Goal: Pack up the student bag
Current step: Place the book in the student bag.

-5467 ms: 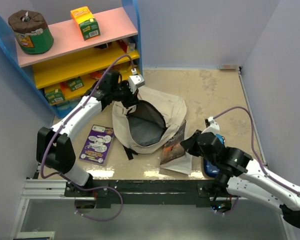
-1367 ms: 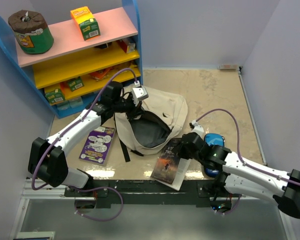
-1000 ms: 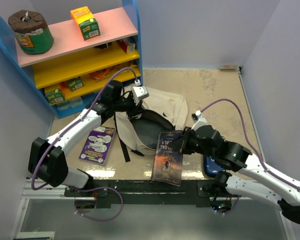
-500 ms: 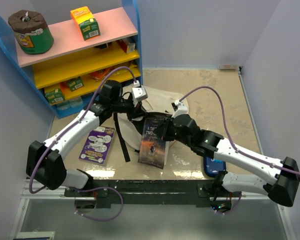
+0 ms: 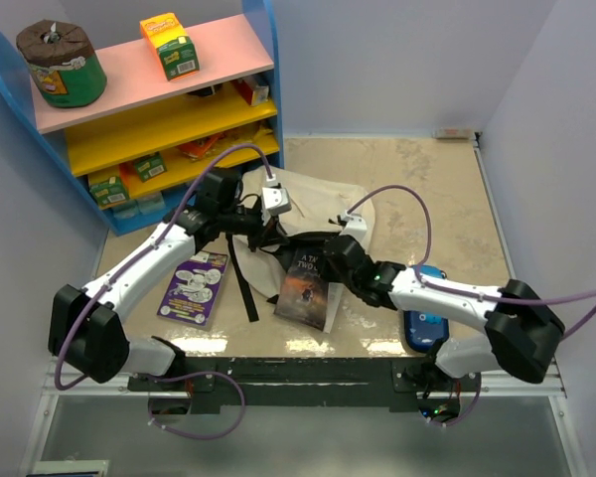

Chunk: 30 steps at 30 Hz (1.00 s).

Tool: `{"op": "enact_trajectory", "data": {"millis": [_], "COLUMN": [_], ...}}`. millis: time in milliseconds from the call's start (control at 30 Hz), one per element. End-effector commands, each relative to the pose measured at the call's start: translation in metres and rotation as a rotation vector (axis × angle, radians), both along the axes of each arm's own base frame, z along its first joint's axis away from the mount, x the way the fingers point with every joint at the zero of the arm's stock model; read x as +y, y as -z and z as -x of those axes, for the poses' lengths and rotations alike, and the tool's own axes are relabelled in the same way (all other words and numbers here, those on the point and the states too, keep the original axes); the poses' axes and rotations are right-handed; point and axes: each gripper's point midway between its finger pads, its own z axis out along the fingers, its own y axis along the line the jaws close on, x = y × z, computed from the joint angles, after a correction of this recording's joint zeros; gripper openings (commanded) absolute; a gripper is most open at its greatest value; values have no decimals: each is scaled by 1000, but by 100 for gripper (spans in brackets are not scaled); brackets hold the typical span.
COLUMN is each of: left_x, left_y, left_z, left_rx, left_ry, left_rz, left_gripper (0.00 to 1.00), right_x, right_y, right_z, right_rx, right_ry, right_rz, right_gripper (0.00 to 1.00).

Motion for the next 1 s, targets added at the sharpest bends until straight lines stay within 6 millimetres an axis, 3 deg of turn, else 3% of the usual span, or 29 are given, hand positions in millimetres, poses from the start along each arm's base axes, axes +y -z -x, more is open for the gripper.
{"op": "enact_trajectory", "data": {"millis": [0, 33, 67, 100, 133, 267, 300, 367, 433, 533, 633, 667, 800, 900, 933, 967], "left_x": [-7, -6, -6, -4, -4, -3, -3, -4, -4, -5, -5, -6, -8, -12, -14, -14], "left_y": [0, 4, 8, 11, 15, 19, 19, 18, 16, 16, 16, 15, 7, 1, 0, -1], "left_z": [25, 26, 27, 27, 28, 27, 27, 25, 24, 22, 21, 21, 17, 16, 18, 19], "left_rx": [20, 16, 28, 31, 34, 37, 34, 30, 25, 24, 23, 19, 12, 12, 14, 13], "left_ry": [145, 154, 159, 156, 160, 163, 162, 159, 157, 155, 149, 149, 140, 139, 145, 147], "left_rz": [28, 20, 10, 3, -3, -15, -14, -16, -15, -14, -15, -11, 5, 19, 21, 20], "left_gripper": [0, 0, 0, 0, 0, 0, 0, 0, 0, 0, 0, 0, 0, 0, 0, 0], "right_x": [-20, -25, -29, -32, -35, -47, -49, -55, -57, -65, -58, -61, -62, -62, -60, -61], "right_y": [26, 34, 44, 46, 47, 34, 23, 23, 19, 35, 35, 46, 52, 56, 53, 55], "right_z": [-25, -23, -19, -16, -14, -2, 0, 8, 17, 42, 58, 65, 71, 65, 60, 54], "right_rx": [67, 94, 134, 151, 159, 161, 144, 158, 166, 213, 227, 238, 233, 218, 207, 194], "right_ry": [161, 173, 174, 173, 179, 165, 164, 152, 130, 89, 40, 36, 52, 85, 94, 119], "right_rz": [80, 117, 167, 182, 194, 205, 179, 182, 152, 114, -7, -19, -101, -109, -111, -101], "right_gripper": [16, 35, 47, 57, 75, 91, 93, 96, 97, 98, 98, 98, 93, 76, 66, 46]}}
